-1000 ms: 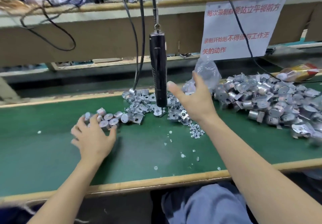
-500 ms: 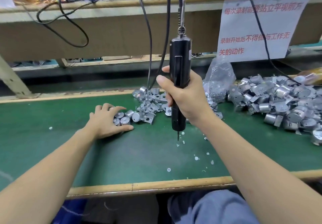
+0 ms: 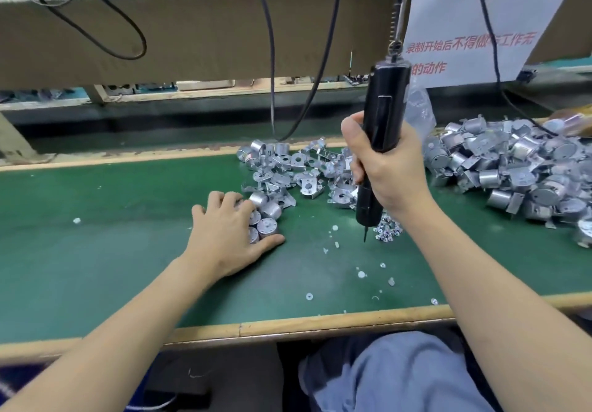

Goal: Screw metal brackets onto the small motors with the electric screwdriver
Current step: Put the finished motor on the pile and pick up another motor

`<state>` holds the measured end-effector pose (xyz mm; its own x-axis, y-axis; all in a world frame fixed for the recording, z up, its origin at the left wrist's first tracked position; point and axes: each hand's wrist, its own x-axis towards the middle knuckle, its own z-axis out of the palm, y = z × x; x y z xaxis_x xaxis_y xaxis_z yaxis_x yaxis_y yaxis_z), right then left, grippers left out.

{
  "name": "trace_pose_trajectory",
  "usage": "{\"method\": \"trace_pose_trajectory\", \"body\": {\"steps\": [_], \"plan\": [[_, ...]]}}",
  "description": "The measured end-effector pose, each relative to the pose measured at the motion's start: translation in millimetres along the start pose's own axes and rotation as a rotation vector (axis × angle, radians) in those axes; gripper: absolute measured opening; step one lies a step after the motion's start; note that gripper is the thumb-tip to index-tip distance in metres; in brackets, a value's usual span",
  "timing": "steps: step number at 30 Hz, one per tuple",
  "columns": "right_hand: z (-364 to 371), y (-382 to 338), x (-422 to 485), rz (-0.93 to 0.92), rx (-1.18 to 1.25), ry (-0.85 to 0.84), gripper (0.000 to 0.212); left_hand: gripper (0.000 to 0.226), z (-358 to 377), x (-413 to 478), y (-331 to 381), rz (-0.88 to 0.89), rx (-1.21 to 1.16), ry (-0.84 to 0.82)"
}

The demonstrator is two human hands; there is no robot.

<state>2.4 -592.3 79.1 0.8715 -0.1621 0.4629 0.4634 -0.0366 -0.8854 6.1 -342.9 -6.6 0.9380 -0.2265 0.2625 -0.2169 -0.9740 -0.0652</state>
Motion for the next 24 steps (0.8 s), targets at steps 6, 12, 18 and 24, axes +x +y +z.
{"method": "trace_pose_trajectory", "body": {"steps": [6, 12, 18, 24], "plan": [[-22, 2, -14, -0.016, 0.008, 0.013, 0.044, 0.059, 4, -20, 7, 0.068, -0.012, 0.259], [-29, 8, -22, -0.033, -0.015, 0.038, 0.048, 0.038, 7, -26, 10, 0.133, -0.14, 0.36], [-27, 12, -24, -0.026, -0.015, 0.041, 0.047, 0.044, 10, -26, 17, 0.088, -0.233, 0.332], [-26, 12, -27, -0.015, 0.019, 0.031, 0.047, 0.038, 7, -29, 19, 0.155, -0.322, 0.32]]}}
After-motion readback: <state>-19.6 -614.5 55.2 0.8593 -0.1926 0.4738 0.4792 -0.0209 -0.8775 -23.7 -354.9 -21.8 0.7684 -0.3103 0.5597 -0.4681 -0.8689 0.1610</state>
